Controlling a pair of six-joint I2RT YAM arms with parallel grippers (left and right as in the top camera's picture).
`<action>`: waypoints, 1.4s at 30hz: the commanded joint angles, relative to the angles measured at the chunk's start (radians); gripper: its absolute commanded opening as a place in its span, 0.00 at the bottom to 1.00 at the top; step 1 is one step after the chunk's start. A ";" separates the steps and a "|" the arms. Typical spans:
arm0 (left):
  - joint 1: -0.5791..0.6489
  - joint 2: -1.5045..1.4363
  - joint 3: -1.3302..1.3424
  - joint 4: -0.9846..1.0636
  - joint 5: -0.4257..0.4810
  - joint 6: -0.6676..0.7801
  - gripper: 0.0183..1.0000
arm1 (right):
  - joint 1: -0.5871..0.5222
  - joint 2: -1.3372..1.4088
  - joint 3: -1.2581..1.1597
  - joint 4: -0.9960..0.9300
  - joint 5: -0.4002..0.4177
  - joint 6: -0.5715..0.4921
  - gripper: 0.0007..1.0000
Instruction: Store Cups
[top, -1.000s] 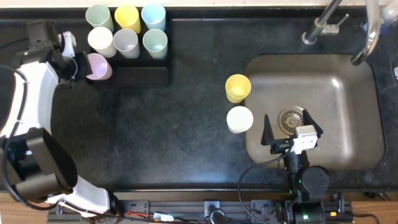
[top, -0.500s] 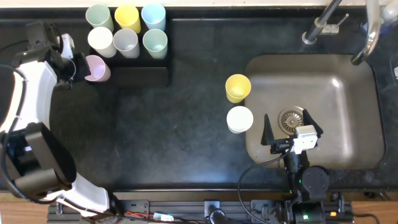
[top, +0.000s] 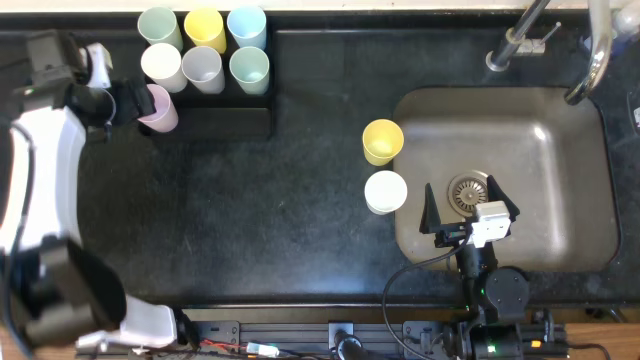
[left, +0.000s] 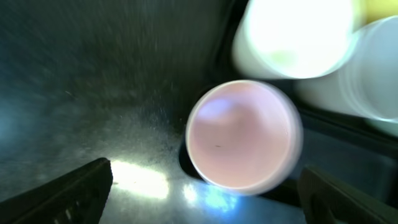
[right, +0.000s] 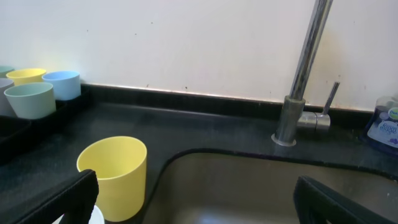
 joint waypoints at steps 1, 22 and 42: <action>-0.127 -0.161 0.137 -0.126 -0.004 -0.012 1.00 | 0.003 -0.006 -0.013 0.005 0.004 0.007 1.00; -1.015 0.233 0.380 -0.296 -0.105 -0.514 1.00 | 0.003 -0.006 -0.013 0.005 0.004 0.007 1.00; -1.020 0.445 0.385 -0.121 -0.146 -0.541 0.92 | 0.003 -0.006 -0.013 0.005 0.004 0.007 1.00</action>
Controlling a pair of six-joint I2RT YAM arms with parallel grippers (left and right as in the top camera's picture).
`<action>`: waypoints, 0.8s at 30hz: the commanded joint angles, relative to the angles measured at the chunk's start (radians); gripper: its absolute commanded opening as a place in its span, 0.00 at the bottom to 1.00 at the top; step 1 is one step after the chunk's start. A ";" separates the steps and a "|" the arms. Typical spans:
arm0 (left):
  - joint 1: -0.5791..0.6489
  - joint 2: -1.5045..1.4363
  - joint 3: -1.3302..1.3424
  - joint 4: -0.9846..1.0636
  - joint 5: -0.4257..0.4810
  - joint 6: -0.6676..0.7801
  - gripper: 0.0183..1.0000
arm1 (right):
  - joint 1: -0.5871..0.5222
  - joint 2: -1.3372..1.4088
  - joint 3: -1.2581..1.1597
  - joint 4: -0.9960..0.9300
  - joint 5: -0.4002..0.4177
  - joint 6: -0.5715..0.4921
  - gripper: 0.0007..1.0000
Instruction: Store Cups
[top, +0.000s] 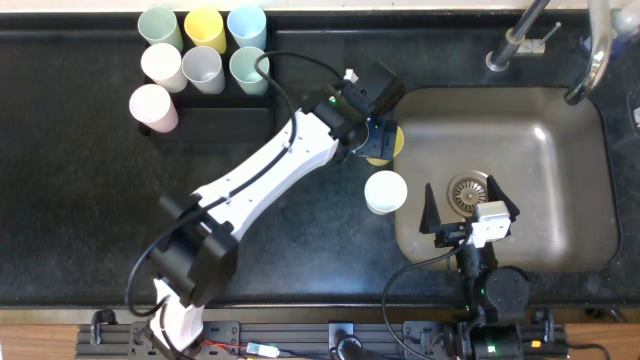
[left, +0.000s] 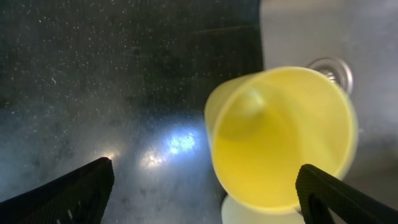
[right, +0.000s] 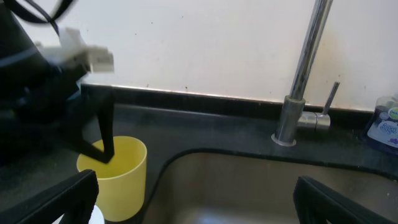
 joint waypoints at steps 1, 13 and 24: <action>-0.003 0.046 0.022 0.008 -0.020 -0.022 0.86 | 0.003 -0.006 -0.013 0.006 0.004 0.007 1.00; -0.008 0.064 0.023 0.074 0.017 -0.022 0.02 | 0.003 -0.006 -0.013 0.006 0.004 0.007 1.00; 0.197 -0.349 0.023 -0.051 -0.215 -0.292 0.02 | 0.003 -0.006 -0.013 0.006 0.004 0.007 1.00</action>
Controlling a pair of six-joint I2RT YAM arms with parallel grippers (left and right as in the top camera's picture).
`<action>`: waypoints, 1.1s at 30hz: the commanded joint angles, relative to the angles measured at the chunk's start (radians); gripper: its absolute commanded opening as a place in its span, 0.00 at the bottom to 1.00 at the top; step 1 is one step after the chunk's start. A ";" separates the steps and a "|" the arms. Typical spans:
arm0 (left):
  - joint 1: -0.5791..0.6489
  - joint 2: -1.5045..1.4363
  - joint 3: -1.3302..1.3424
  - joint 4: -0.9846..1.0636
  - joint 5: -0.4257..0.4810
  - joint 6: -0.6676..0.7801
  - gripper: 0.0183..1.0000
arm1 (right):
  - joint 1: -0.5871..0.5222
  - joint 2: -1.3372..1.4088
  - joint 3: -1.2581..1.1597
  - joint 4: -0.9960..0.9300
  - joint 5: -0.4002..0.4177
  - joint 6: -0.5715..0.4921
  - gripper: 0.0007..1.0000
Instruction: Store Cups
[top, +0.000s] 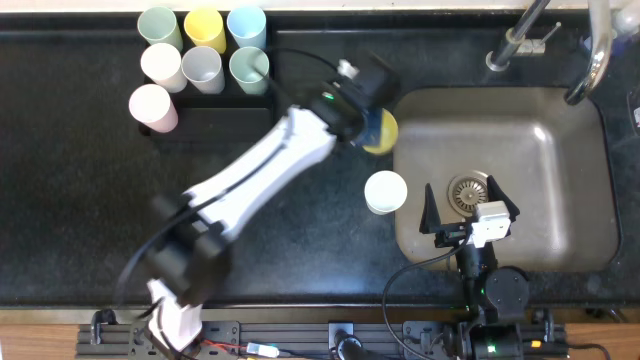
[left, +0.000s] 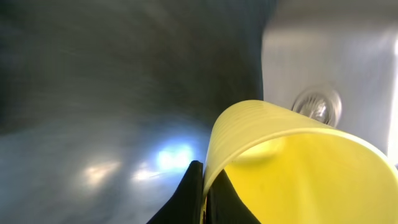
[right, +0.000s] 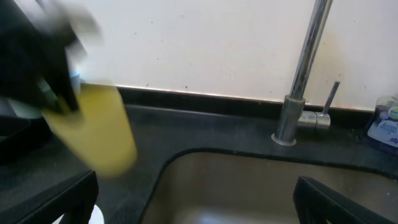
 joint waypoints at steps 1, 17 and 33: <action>0.178 -0.308 0.023 -0.139 -0.209 -0.342 0.02 | 0.003 -0.006 -0.013 0.006 0.004 0.007 1.00; 0.654 -0.415 -0.234 -0.342 -0.037 -0.814 0.02 | 0.003 -0.006 -0.013 0.006 0.004 0.007 1.00; 0.646 -0.274 -0.349 -0.171 -0.082 -0.810 0.02 | 0.003 -0.006 -0.013 0.006 0.004 0.007 1.00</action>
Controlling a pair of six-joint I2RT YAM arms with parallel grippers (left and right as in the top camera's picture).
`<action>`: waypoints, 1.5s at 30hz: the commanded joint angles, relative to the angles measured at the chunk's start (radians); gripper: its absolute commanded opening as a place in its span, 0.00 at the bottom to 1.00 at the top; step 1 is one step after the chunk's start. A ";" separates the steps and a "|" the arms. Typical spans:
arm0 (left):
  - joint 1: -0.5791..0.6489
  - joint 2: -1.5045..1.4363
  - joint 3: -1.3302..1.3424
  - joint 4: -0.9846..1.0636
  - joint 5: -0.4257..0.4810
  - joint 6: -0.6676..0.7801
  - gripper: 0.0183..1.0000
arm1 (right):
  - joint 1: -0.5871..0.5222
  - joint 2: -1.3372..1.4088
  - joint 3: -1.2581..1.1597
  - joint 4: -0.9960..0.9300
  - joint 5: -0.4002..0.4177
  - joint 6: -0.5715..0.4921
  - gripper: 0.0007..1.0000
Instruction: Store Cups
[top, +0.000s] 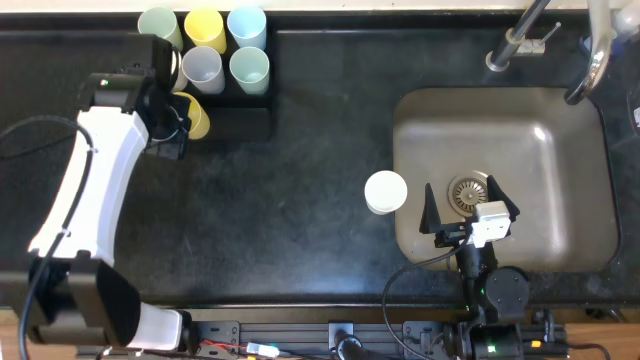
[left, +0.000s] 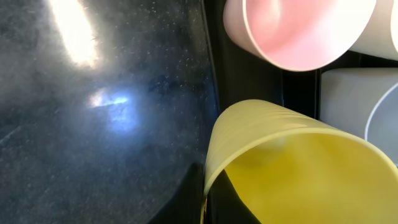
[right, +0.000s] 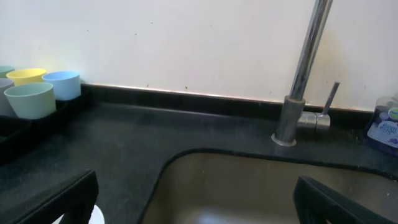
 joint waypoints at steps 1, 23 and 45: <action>-0.008 0.047 -0.004 0.033 -0.047 -0.021 0.02 | 0.003 -0.006 -0.013 0.005 0.004 0.008 1.00; -0.012 0.164 -0.004 0.139 -0.054 -0.021 0.02 | 0.003 -0.006 -0.013 0.005 0.004 0.008 1.00; -0.017 -0.090 -0.004 0.068 -0.070 0.042 0.77 | 0.003 -0.006 -0.013 0.005 0.004 0.007 1.00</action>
